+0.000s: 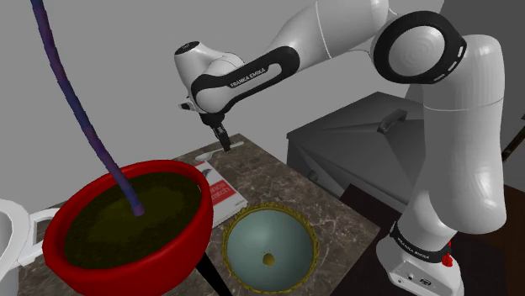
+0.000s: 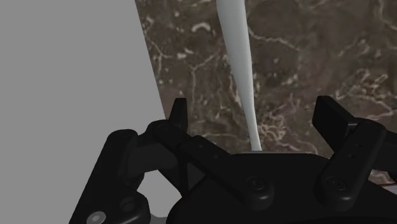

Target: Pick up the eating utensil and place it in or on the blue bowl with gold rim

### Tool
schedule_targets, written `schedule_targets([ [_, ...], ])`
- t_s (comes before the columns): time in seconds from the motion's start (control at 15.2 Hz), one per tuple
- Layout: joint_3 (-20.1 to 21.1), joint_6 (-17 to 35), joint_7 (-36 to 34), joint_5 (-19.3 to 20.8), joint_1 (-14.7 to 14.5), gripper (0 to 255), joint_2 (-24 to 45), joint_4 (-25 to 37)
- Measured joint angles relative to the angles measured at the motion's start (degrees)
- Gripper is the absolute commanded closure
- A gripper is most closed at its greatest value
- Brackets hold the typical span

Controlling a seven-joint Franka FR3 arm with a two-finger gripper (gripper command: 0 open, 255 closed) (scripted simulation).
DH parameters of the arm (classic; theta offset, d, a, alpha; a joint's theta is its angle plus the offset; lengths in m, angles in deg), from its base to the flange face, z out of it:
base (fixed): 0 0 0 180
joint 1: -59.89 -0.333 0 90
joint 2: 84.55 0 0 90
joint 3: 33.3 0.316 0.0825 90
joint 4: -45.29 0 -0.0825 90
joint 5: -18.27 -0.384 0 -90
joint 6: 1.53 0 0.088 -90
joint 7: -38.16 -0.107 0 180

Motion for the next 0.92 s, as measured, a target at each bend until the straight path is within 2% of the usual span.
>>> schedule_targets([
  [0.59, -0.25, 2.21, -0.18, 0.37, 0.29, 0, 0.96, -1.19],
  [0.66, -0.25, 2.21, -0.18, 0.37, 0.29, 255, 0.96, -1.19],
  [0.92, -0.25, 2.21, -0.18, 0.37, 0.29, 255, 0.96, -1.19],
])
